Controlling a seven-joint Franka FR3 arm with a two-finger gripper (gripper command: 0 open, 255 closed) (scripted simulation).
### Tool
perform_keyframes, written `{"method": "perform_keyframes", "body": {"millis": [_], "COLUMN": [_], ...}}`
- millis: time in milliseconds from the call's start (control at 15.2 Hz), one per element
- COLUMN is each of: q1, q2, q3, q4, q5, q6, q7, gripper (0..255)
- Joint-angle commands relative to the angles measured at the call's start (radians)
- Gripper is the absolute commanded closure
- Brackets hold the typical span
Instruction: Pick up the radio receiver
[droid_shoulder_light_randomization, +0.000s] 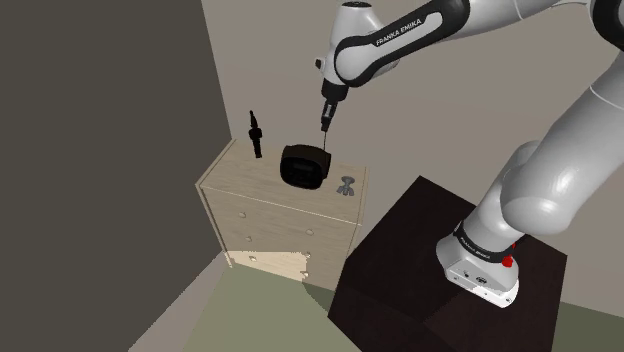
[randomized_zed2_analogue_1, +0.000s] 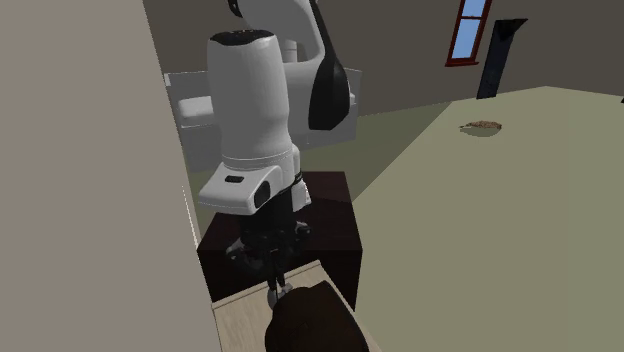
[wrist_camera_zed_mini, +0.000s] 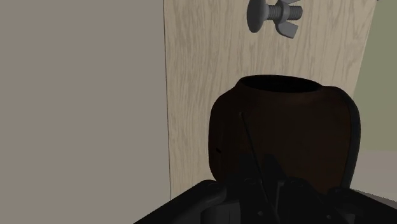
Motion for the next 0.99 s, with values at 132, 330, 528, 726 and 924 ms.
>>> {"method": "perform_keyframes", "body": {"millis": [132, 330, 528, 726, 924], "q1": [0.0, 0.0, 0.0, -0.001, -0.001], "q2": [-0.015, -0.034, -0.051, -0.067, -0.08], "q3": [0.001, 0.001, 0.001, 0.001, 0.001], "q4": [0.011, 0.033, 0.056, 0.081, 0.108], "q5": [-0.003, -0.006, -0.009, -0.011, -0.014], "q6": [-0.026, -0.067, -0.107, -0.148, -0.188], "q7": [0.004, 0.008, 0.011, 0.014, 0.017], "gripper": [255, 255, 255, 255, 255]}}
